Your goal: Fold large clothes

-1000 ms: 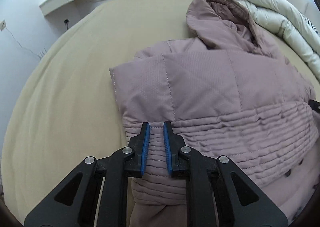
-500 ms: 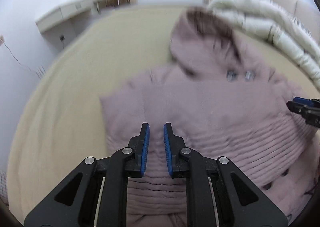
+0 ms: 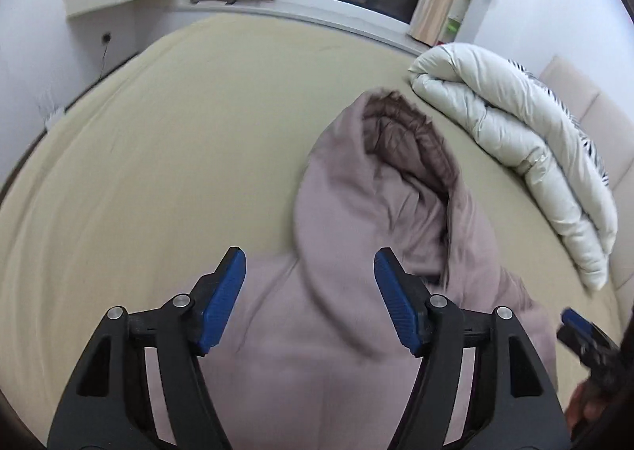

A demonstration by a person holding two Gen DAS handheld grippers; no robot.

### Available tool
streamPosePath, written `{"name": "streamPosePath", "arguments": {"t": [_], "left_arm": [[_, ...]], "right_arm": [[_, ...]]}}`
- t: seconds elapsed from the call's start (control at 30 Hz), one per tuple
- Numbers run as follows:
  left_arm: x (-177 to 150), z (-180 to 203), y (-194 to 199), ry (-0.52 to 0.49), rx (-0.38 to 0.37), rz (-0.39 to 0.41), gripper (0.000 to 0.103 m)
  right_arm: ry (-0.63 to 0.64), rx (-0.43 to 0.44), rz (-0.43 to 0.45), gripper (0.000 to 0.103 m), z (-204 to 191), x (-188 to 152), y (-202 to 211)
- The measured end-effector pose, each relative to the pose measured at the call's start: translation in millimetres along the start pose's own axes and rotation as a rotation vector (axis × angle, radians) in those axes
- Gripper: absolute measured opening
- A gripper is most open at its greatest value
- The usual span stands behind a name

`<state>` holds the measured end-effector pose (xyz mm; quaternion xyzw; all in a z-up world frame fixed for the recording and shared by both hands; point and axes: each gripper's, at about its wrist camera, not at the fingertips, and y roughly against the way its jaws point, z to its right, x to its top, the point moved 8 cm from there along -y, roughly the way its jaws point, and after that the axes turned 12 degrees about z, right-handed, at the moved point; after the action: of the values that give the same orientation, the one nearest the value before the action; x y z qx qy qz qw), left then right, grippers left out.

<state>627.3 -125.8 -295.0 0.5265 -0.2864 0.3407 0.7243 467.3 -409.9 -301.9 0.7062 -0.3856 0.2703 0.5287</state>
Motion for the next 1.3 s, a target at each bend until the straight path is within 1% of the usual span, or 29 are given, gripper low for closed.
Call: {"name": "streamPosePath", "arguments": {"t": [0.07, 0.17, 0.23, 0.3, 0.37, 0.4, 0.47, 0.5, 0.53, 0.6, 0.73, 0.77, 0.83, 0.9, 0.97, 1.03, 1.1, 1.13, 1.17, 1.23, 1.3], "left_arm": [[15.6, 23.0, -28.8, -0.038, -0.010, -0.026, 0.066], [27.4, 36.1, -76.1, -0.028, 0.001, -0.074, 0.066], [31.2, 39.7, -102.1, -0.030, 0.031, -0.105, 0.066], [33.7, 45.8, -132.6, -0.047, 0.059, -0.107, 0.066], [25.2, 39.9, -148.7, -0.071, 0.096, -0.121, 0.066], [23.7, 35.2, -152.4, -0.064, 0.103, -0.119, 0.058], [23.6, 29.1, -155.7, -0.063, 0.100, -0.116, 0.041], [23.1, 26.3, -157.4, -0.064, 0.095, -0.132, 0.031], [23.4, 25.5, -157.8, -0.068, 0.085, -0.139, 0.028], [25.8, 27.0, -156.4, -0.089, 0.078, -0.131, 0.016], [29.1, 28.5, -136.3, -0.106, 0.060, -0.085, 0.010], [26.5, 26.8, -125.2, -0.109, 0.060, -0.075, 0.009], [25.4, 28.2, -114.8, -0.128, 0.056, -0.060, 0.008], [23.4, 26.0, -104.9, -0.145, 0.053, -0.044, 0.007], [21.9, 23.7, -97.3, -0.155, 0.051, -0.029, 0.005], [19.6, 19.6, -90.2, -0.154, 0.045, -0.017, 0.004], [17.1, 17.7, -82.8, -0.160, 0.045, -0.008, 0.003], [17.0, 17.1, -82.2, -0.159, 0.042, -0.006, 0.002], [18.0, 16.8, -81.3, -0.158, 0.041, -0.001, 0.000], [23.0, 17.1, -79.6, -0.154, 0.049, 0.023, 0.000], [26.2, 13.3, -72.9, -0.130, 0.044, 0.034, 0.000]], "right_arm": [[-0.003, 0.000, -0.014, 0.092, 2.6, 0.9, -4.4], [-0.026, 0.021, -0.017, 0.092, 6.2, -3.0, -8.0], [-0.036, 0.028, -0.019, 0.092, 8.9, -6.2, -10.6], [-0.040, 0.047, -0.024, 0.092, 7.7, -10.3, -13.4], [-0.027, 0.058, -0.017, 0.092, 4.3, -10.0, -16.6], [-0.021, 0.059, -0.011, 0.092, 3.1, -8.6, -18.1], [-0.014, 0.063, 0.005, 0.092, 1.0, -2.2, -23.4], [-0.012, 0.062, 0.015, 0.092, 0.5, 3.5, -28.2], [-0.010, 0.057, 0.019, 0.092, 0.4, 9.6, -34.5], [0.008, 0.056, 0.015, 0.092, -4.8, 22.6, -51.1], [0.066, 0.053, 0.026, 0.092, -31.6, 53.2, -90.8], [0.094, 0.034, 0.030, 0.092, -38.4, 62.1, -103.1], [0.147, -0.031, 0.038, 0.092, -44.8, 77.3, -128.9], [0.117, -0.057, 0.006, 0.092, -44.0, 86.0, -157.3], [0.069, -0.095, -0.023, 0.088, -38.0, 90.2, -182.0], [0.047, -0.123, -0.037, 0.087, -32.5, 93.3, -200.9], [0.029, -0.135, -0.077, 0.071, -27.5, 92.2, -219.3], [0.008, -0.145, -0.104, 0.049, -24.3, 89.7, -225.8], [0.004, -0.155, -0.132, 0.031, -20.2, 86.4, -230.0], [-0.006, -0.144, -0.130, 0.017, -14.9, 86.3, -226.6], [0.019, -0.137, -0.083, 0.014, -13.0, 91.3, -211.4]]}}
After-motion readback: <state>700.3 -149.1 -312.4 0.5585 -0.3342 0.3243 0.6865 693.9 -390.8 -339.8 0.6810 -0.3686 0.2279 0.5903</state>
